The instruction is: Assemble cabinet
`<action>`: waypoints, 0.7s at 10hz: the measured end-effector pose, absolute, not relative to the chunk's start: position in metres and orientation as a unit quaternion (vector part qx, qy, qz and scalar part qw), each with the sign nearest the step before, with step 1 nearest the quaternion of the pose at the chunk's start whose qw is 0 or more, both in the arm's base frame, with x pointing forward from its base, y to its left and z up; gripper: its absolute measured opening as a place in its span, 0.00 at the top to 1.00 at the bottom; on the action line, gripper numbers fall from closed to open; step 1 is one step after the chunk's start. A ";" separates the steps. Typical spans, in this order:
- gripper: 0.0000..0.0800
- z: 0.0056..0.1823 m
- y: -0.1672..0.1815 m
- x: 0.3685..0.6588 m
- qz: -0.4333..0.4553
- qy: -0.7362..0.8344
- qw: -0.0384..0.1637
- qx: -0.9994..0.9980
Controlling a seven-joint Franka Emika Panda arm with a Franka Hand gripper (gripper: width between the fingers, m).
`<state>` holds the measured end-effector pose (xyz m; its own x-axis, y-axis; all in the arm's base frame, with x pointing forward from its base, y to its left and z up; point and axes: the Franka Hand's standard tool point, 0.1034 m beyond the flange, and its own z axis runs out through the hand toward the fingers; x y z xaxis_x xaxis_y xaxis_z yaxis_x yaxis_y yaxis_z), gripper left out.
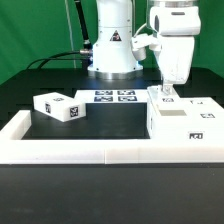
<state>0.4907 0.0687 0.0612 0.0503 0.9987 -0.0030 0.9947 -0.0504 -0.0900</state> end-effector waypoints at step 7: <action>0.91 0.060 0.066 0.542 0.044 -0.681 0.045 -0.730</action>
Offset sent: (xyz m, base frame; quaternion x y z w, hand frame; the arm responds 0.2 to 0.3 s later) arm 0.0467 0.0171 0.0070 -0.0095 0.0191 -0.0298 0.9993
